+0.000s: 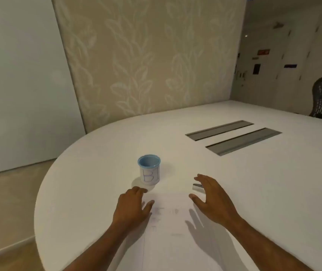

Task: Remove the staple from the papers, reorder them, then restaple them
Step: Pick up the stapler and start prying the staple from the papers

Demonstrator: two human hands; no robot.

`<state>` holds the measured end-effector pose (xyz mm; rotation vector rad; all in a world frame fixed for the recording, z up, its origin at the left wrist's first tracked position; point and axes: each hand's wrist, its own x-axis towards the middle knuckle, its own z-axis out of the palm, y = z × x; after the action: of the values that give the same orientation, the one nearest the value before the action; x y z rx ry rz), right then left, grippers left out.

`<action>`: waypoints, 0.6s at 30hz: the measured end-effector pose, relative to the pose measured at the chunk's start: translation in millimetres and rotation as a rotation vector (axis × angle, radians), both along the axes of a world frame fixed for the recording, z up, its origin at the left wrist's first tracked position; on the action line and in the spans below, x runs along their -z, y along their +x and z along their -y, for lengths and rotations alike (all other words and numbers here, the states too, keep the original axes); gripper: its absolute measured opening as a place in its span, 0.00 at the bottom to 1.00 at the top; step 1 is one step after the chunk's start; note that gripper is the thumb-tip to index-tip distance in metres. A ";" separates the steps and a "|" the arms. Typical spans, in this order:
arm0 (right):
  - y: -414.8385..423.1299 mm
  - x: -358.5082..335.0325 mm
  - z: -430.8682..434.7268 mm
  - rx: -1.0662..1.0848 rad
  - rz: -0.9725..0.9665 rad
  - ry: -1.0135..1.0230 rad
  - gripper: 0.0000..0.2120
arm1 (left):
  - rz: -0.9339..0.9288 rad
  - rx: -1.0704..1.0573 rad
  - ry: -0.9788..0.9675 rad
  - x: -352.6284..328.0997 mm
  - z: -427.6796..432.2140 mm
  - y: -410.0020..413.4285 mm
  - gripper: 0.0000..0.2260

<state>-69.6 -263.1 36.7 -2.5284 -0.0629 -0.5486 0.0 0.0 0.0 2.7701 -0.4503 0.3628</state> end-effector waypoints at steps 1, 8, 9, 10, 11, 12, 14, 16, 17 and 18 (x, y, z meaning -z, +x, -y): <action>-1.2 6.7 -1.5 0.000 -0.018 0.025 0.26 | -0.033 -0.023 -0.032 3.5 0.3 -1.2 0.25; -11.2 37.0 -14.6 -0.001 -0.222 0.069 0.29 | -0.079 -0.295 0.007 16.5 1.8 -9.9 0.25; -11.6 40.3 -15.0 0.000 -0.246 0.081 0.29 | -0.105 -0.318 0.012 15.9 3.8 -10.7 0.25; -12.1 44.2 -15.3 0.001 -0.266 0.100 0.29 | -0.135 -0.330 0.006 15.7 6.2 -11.0 0.25; -13.0 47.5 -16.0 0.001 -0.285 0.121 0.30 | -0.162 -0.338 -0.020 15.9 9.2 -11.2 0.25; -13.7 51.9 -16.4 -0.004 -0.301 0.125 0.30 | -0.191 -0.340 -0.058 15.6 12.1 -11.8 0.25; -15.0 58.3 -16.9 -0.006 -0.310 0.075 0.31 | -0.251 -0.353 -0.150 12.8 17.8 -12.9 0.24; -15.0 62.4 -16.9 0.001 -0.304 0.044 0.31 | -0.306 -0.366 -0.223 9.5 21.5 -13.3 0.25; -14.2 63.9 -16.8 0.008 -0.296 0.035 0.31 | -0.322 -0.372 -0.253 7.9 22.5 -13.5 0.25; -13.5 65.2 -16.8 0.012 -0.287 0.028 0.32 | -0.336 -0.376 -0.281 6.6 22.9 -14.0 0.25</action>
<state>-83.0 -246.3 -28.5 -2.5551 0.0655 -0.1853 -14.0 -22.9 -6.6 2.5552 0.1917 0.0316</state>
